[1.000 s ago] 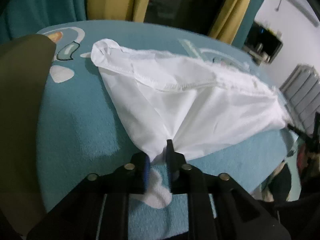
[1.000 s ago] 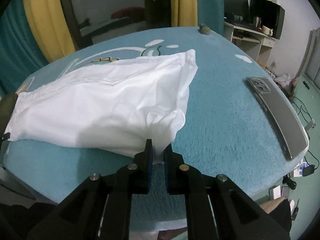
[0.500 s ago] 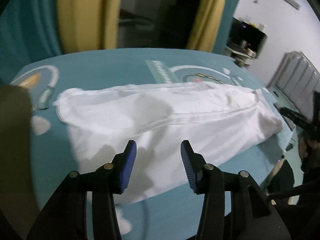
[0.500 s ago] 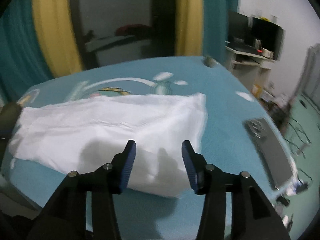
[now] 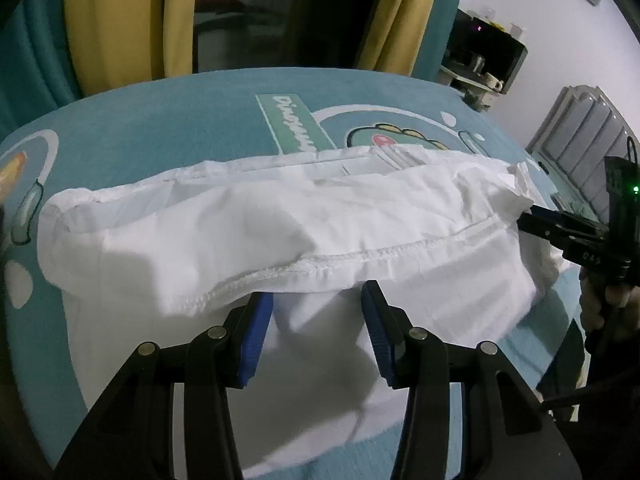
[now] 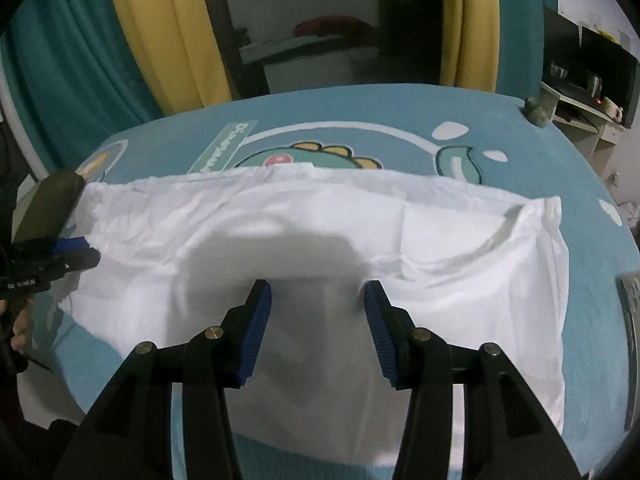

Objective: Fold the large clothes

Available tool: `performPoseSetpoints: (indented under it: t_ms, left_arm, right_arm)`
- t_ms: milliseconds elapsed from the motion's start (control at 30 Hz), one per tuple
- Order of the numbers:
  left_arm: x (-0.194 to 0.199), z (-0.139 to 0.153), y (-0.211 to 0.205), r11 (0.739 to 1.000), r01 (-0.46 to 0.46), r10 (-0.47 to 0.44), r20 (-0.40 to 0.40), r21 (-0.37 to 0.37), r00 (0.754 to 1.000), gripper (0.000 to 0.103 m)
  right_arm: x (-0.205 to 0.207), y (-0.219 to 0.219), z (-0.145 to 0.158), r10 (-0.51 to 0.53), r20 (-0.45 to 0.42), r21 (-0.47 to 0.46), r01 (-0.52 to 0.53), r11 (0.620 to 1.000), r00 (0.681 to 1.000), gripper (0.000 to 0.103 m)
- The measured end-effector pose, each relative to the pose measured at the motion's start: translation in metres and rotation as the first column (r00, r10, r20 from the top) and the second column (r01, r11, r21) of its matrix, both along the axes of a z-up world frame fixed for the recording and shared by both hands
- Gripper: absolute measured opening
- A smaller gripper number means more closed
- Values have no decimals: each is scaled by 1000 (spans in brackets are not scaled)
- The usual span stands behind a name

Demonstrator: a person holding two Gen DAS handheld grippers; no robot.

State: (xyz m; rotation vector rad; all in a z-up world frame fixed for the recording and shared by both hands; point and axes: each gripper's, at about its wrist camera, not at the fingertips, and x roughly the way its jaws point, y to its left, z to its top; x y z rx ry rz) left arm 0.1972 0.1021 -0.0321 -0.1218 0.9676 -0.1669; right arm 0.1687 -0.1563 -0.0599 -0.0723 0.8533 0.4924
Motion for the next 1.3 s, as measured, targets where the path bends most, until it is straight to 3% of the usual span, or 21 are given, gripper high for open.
performPoseSetpoints:
  t_ms: [167,533,767,900,1067,1300]
  left_arm:
    - [19,0,5,999,1,-1,-2,-41,1000,49]
    - [75,-4,16,1000,27,-27,-2,10,1000,51]
    - [111,-9,38,999,-2,3,-10,43,1000,51]
    - [129,-10,55,996,-47,48,-8,74,999,51]
    - [125,1,76,992,-99,98,27,80,995,51]
    - [81,8,100,986,-122,120,25,110,992,51]
  right_arm:
    - [21,10,2,8,-8,4,-8,1000,1000,48]
    - [80,32,-7,0,-77,-23,-2,1000,997,48]
    - [117,34,1,-17,-57,-37,15,999,998,49]
    - [141,26,3,-91,-37,-64,89,994,995,52]
    - [145,10,7,-172,-5,-55,171,984,985,53]
    - [121,-20,5,-202,-11,-57,201,978,979,54]
